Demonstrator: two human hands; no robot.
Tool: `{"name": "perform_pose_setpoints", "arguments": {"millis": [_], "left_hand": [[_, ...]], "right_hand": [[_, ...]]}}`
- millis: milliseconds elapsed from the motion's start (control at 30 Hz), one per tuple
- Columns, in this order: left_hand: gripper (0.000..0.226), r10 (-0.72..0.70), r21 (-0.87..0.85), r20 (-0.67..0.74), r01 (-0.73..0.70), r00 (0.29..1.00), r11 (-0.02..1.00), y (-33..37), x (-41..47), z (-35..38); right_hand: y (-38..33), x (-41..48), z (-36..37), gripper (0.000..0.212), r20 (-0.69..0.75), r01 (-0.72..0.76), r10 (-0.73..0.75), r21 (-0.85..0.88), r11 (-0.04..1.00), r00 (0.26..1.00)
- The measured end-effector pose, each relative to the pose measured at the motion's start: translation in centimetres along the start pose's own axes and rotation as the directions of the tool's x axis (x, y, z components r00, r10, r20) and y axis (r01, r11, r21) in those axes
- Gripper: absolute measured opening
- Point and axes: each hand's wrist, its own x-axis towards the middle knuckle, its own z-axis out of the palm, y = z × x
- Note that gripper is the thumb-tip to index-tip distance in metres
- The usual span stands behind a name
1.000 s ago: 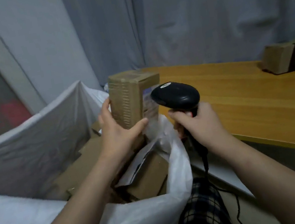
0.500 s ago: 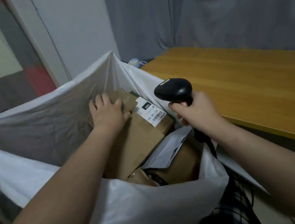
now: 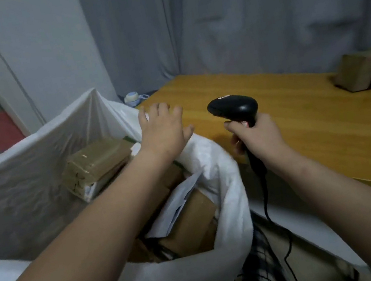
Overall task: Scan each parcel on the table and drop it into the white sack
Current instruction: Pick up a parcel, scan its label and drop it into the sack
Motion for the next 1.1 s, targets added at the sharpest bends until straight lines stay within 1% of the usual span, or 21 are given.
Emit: {"name": "perform_pose_setpoints", "arguments": {"millis": [100,200,300,367,433,533,600,667,733,767,800,833,867,900,933,967,1033,1067,1100], "left_hand": [[0.052,0.113,-0.065,-0.019,-0.114,0.993,0.991,5.8,2.1,-0.1],[0.051,0.228,-0.123,-0.016,-0.228,0.974,0.966,12.2,3.7,0.7],[0.051,0.328,-0.216,0.006,-0.319,0.945,0.923,18.7,5.5,2.1],[0.051,0.386,-0.250,0.021,-0.369,0.922,0.895,23.1,7.2,2.9],[0.052,0.439,-0.278,0.031,-0.415,0.898,0.867,27.6,9.5,3.5],[0.051,0.495,-0.337,0.047,-0.453,0.868,0.825,33.7,13.1,4.4],[0.051,0.514,-0.357,0.070,-0.459,0.855,0.813,37.1,15.6,5.3],[0.053,0.517,-0.358,0.098,-0.455,0.850,0.816,39.7,18.3,6.4],[0.058,0.502,-0.373,0.110,-0.432,0.858,0.821,41.9,21.2,7.4],[0.061,0.491,-0.386,0.111,-0.418,0.864,0.822,42.9,22.7,7.9],[0.064,0.481,-0.402,0.114,-0.403,0.869,0.822,43.9,24.1,8.3],[0.067,0.474,-0.419,0.123,-0.388,0.872,0.821,44.9,25.5,8.6],[0.071,0.474,-0.431,0.133,-0.380,0.870,0.818,45.8,27.0,8.8],[0.074,0.478,-0.436,0.139,-0.380,0.867,0.816,46.6,28.4,8.8],[0.077,0.481,-0.440,0.146,-0.379,0.865,0.814,47.5,29.9,8.8],[0.080,0.482,-0.442,0.159,-0.374,0.862,0.815,48.3,31.4,8.6],[0.087,0.472,-0.425,0.224,-0.350,0.853,0.835,49.7,34.2,8.5],[0.088,0.468,-0.412,0.280,-0.335,0.838,0.847,50.3,35.3,8.6],[0.088,0.471,-0.417,0.353,-0.315,0.809,0.853,50.8,36.2,8.9]], "right_hand": [[1.1,0.6,-5.6,0.019,-0.088,-0.057,0.060,0.039,0.998,0.994],[3.3,0.6,-12.2,0.017,-0.169,-0.156,0.184,0.168,0.973,0.968],[5.8,0.7,-18.6,0.023,-0.293,-0.219,0.331,0.356,0.908,0.897],[6.8,1.2,-22.7,0.026,-0.344,-0.219,0.417,0.490,0.844,0.841],[7.7,2.3,-26.5,0.022,-0.373,-0.195,0.469,0.577,0.793,0.800],[9.3,4.5,-31.0,0.011,-0.358,-0.228,0.509,0.596,0.770,0.783],[10.3,6.5,-33.7,0.011,-0.353,-0.270,0.532,0.575,0.772,0.770],[10.7,9.2,-36.3,0.018,-0.397,-0.291,0.515,0.502,0.815,0.760],[10.6,12.4,-38.8,0.029,-0.451,-0.303,0.463,0.383,0.873,0.763],[10.5,14.2,-39.9,0.034,-0.471,-0.321,0.426,0.288,0.902,0.772],[10.4,16.0,-40.8,0.035,-0.491,-0.367,0.377,0.120,0.922,0.785],[10.5,17.7,-41.6,0.034,-0.515,-0.433,0.314,-0.126,0.893,0.797],[10.5,19.3,-42.3,0.034,-0.546,-0.492,0.241,-0.377,0.785,0.803],[10.5,20.7,-42.9,0.038,-0.573,-0.528,0.168,-0.549,0.648,0.802],[10.5,22.1,-43.7,0.044,-0.584,-0.550,0.132,-0.629,0.550,0.801],[10.6,23.2,-44.6,0.050,-0.586,-0.564,0.130,-0.662,0.494,0.800],[11.2,25.0,-46.3,0.058,-0.586,-0.595,0.179,-0.666,0.450,0.791],[11.7,25.3,-47.0,0.060,-0.586,-0.610,0.216,-0.642,0.464,0.781],[12.1,25.4,-47.6,0.061,-0.579,-0.614,0.255,-0.589,0.525,0.774]]}}
